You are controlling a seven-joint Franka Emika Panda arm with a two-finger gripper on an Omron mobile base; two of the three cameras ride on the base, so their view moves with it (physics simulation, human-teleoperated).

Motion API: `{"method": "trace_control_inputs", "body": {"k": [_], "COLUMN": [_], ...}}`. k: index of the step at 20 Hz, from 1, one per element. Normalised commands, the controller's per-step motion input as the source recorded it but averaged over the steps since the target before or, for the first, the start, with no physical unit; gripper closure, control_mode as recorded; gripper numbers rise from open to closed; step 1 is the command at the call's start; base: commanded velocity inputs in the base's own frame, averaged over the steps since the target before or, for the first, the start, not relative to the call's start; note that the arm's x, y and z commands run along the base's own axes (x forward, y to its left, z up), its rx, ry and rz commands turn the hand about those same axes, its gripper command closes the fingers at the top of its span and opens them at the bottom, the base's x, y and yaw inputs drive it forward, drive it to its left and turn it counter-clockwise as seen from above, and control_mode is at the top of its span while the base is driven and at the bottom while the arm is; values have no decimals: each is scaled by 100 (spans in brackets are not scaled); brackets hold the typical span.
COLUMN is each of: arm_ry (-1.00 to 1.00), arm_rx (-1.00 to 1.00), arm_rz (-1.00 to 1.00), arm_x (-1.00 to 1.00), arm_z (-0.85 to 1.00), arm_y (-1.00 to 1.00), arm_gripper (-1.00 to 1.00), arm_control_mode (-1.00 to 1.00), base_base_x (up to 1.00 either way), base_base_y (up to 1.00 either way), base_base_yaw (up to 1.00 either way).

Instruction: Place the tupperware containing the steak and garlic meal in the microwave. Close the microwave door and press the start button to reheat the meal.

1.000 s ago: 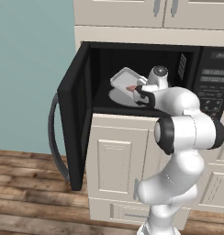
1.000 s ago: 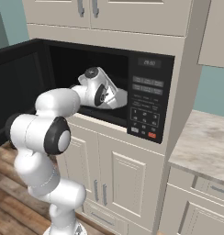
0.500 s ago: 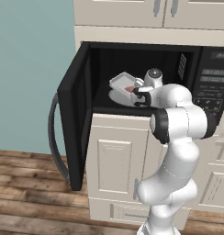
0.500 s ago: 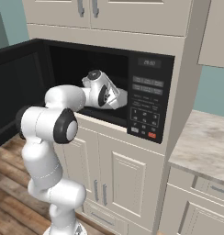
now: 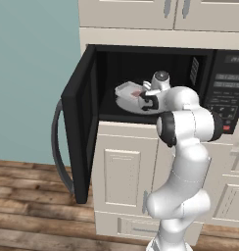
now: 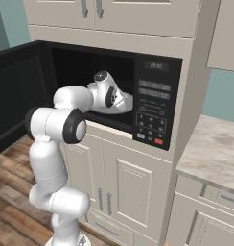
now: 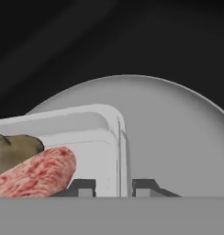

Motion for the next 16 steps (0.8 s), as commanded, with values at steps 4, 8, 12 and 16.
{"method": "trace_control_inputs", "body": {"k": [4, 8, 12, 16], "arm_ry": [-5, -13, -15, -15], "arm_rx": [-6, -9, -12, -10], "arm_rz": [-3, 0, 3, 4], "arm_x": [-4, -56, -98, -84], "arm_z": [0, 5, 36, 83], "arm_y": [0, 2, 32, 33], "arm_gripper": [-100, -100, -100, -100], "arm_control_mode": [-100, -100, -100, -100], "base_base_x": [0, 0, 0, 0], "base_base_y": [0, 0, 0, 0], "base_base_yaw": [0, 0, 0, 0]}}
